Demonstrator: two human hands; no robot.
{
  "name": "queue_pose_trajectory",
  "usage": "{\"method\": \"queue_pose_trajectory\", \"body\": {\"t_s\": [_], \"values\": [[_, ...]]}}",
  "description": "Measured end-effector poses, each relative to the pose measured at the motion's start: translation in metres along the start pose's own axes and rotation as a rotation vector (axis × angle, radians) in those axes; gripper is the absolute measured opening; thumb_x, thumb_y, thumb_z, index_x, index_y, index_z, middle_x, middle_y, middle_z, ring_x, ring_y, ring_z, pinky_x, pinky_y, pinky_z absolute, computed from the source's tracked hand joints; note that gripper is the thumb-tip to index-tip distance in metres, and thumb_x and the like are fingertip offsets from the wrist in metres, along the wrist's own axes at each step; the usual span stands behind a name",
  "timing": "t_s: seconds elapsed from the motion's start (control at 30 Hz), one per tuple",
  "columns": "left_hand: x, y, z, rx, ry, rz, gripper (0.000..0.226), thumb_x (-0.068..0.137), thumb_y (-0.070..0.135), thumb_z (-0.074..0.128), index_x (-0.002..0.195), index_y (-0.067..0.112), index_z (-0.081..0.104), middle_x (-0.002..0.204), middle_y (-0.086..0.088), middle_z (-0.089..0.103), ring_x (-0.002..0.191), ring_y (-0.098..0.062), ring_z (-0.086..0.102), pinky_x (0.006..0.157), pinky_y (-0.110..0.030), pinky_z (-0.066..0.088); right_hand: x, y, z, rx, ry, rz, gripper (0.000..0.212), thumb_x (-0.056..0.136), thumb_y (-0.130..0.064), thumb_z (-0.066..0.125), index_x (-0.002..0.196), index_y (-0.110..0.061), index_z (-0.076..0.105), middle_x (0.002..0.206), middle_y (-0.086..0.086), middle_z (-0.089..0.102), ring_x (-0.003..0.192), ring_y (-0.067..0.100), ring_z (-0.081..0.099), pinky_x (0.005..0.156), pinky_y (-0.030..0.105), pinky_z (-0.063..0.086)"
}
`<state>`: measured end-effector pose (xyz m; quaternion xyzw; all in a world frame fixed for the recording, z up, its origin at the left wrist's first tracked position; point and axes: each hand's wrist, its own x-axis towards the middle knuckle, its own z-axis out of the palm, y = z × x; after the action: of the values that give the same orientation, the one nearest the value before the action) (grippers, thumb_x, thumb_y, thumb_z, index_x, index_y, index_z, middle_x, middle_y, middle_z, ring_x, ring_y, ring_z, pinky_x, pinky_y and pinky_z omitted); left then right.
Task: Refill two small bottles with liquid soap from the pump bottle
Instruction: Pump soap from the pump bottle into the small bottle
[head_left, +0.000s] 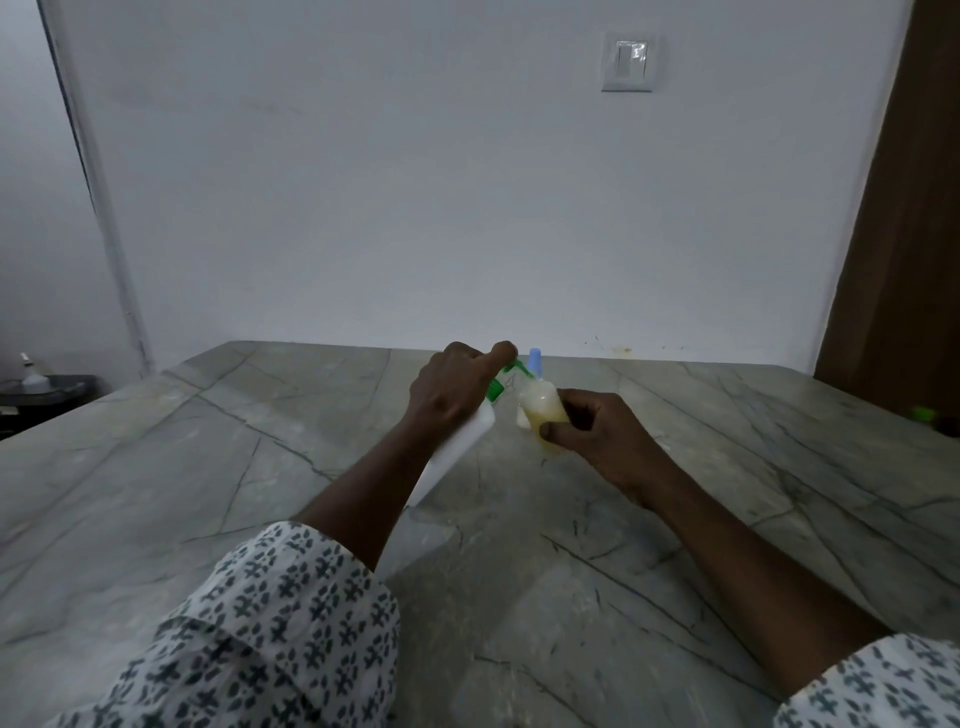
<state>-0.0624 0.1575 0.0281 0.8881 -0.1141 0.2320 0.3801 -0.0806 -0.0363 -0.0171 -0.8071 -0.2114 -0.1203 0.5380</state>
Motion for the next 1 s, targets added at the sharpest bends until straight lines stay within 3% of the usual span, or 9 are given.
{"method": "queue_pose_trajectory", "body": {"t_s": [0.1,0.2,0.3,0.4,0.5,0.63,0.8,1.0], "values": [[-0.001,0.003,0.001,0.014,0.018,-0.046,0.072,0.064,0.069,0.033,0.076,0.007,0.066,0.070,-0.010,0.063,0.065,-0.025,0.052,0.063,-0.034,0.038,0.001,-0.001,-0.009,-0.198,0.034,-0.094,0.046,0.082,-0.017,0.074,0.126,-0.017,0.064,0.111,-0.002,0.071,0.097,0.015,0.067,0.088,0.034,0.055],[-0.004,0.006,0.002,0.033,0.057,-0.064,0.052,0.068,0.060,0.038,0.058,0.010,0.049,0.059,-0.004,0.049,0.059,-0.022,0.043,0.058,-0.031,0.031,0.001,-0.002,-0.008,-0.256,0.025,-0.125,0.048,0.082,-0.018,0.074,0.128,-0.015,0.062,0.113,0.000,0.070,0.096,0.016,0.066,0.088,0.035,0.055],[-0.005,0.005,0.000,0.027,0.054,-0.046,0.063,0.063,0.064,0.027,0.067,0.008,0.055,0.066,-0.005,0.052,0.062,-0.021,0.044,0.057,-0.032,0.031,0.001,-0.002,-0.006,-0.233,0.008,-0.104,0.048,0.082,-0.019,0.074,0.128,-0.016,0.062,0.113,0.000,0.070,0.095,0.014,0.067,0.088,0.032,0.055],[-0.006,0.002,-0.004,0.033,0.015,0.008,0.068,0.069,0.063,0.022,0.085,0.012,0.064,0.080,-0.009,0.058,0.075,-0.026,0.051,0.067,-0.037,0.040,0.001,-0.002,-0.004,-0.151,0.004,-0.068,0.045,0.081,-0.020,0.075,0.125,-0.018,0.064,0.111,-0.002,0.071,0.096,0.013,0.068,0.090,0.036,0.056],[-0.008,0.002,-0.009,-0.199,-0.012,-0.011,0.051,0.081,0.061,0.036,0.071,0.020,0.066,0.084,-0.021,0.065,0.084,-0.040,0.059,0.083,-0.052,0.048,0.001,-0.003,0.001,-0.039,0.010,-0.048,0.041,0.081,-0.019,0.076,0.120,-0.017,0.067,0.109,-0.002,0.072,0.096,0.014,0.069,0.090,0.039,0.057],[-0.010,0.000,-0.018,-0.466,-0.082,-0.046,0.049,0.084,0.059,0.049,0.070,0.019,0.072,0.065,-0.011,0.068,0.058,-0.022,0.060,0.067,-0.039,0.047,0.000,-0.010,0.009,0.102,0.000,-0.042,0.037,0.082,-0.014,0.074,0.118,-0.015,0.066,0.109,0.002,0.072,0.097,0.017,0.070,0.088,0.039,0.058],[-0.007,-0.011,-0.025,-0.839,0.057,-0.127,0.041,0.094,0.049,0.049,0.070,0.021,0.067,0.054,-0.008,0.056,0.045,-0.020,0.051,0.051,-0.029,0.038,-0.002,-0.014,0.017,0.179,-0.025,0.003,0.038,0.084,-0.010,0.072,0.120,-0.009,0.064,0.113,0.009,0.070,0.102,0.025,0.068,0.087,0.042,0.058],[-0.003,-0.023,-0.030,-0.951,0.052,-0.123,0.047,0.085,0.054,0.048,0.081,0.009,0.063,0.058,-0.016,0.051,0.044,-0.020,0.044,0.047,-0.026,0.035,-0.003,-0.010,0.015,0.192,-0.025,0.052,0.024,0.083,-0.011,0.073,0.104,-0.022,0.067,0.108,0.007,0.071,0.100,0.025,0.068,0.085,0.042,0.059]]}}
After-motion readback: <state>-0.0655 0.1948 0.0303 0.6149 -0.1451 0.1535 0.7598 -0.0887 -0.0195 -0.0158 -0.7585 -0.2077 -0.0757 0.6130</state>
